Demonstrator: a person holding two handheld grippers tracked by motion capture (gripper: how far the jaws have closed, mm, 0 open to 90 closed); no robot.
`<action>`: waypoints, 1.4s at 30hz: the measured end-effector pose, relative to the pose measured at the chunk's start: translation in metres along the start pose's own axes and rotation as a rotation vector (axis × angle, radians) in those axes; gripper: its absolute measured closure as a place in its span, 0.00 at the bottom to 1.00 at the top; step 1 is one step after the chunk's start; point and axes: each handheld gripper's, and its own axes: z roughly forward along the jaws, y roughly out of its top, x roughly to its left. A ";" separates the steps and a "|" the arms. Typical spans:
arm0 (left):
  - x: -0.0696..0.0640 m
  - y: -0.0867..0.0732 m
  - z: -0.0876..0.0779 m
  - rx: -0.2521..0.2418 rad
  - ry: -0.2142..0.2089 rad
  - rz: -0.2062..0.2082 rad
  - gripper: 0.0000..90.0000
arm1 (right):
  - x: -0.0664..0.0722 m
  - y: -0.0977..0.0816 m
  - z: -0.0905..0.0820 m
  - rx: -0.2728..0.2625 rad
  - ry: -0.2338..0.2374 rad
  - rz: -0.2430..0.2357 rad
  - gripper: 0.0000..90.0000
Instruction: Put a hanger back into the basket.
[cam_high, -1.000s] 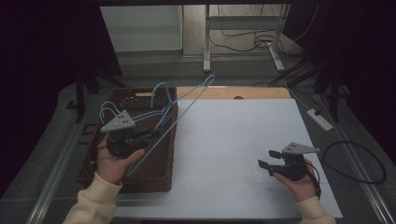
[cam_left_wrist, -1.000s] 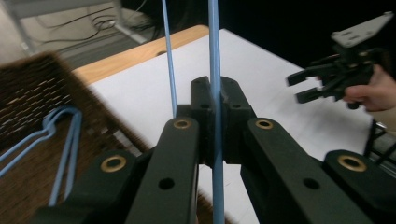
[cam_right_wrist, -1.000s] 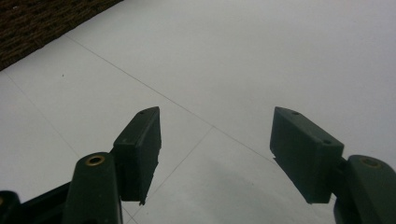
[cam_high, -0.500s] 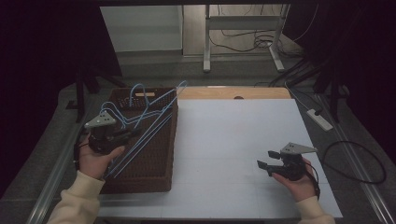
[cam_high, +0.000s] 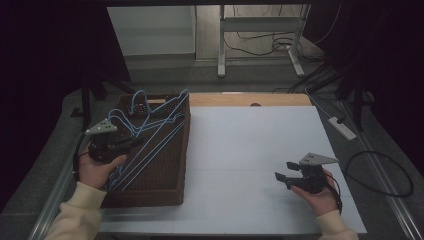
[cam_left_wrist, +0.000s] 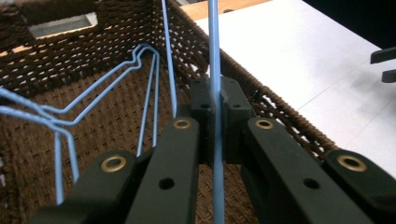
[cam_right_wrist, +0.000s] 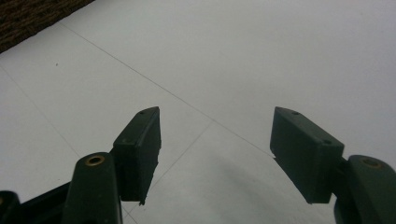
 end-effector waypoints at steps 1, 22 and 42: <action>0.000 0.000 0.000 0.000 0.000 0.000 0.96 | 0.000 0.000 0.000 0.000 0.000 0.000 0.38; 0.016 -0.018 0.017 0.114 -0.001 -0.028 0.96 | 0.000 0.000 0.002 0.015 -0.003 0.000 0.38; 0.036 -0.027 0.034 0.278 0.124 -0.108 0.95 | 0.000 0.000 0.003 0.020 -0.001 -0.001 0.38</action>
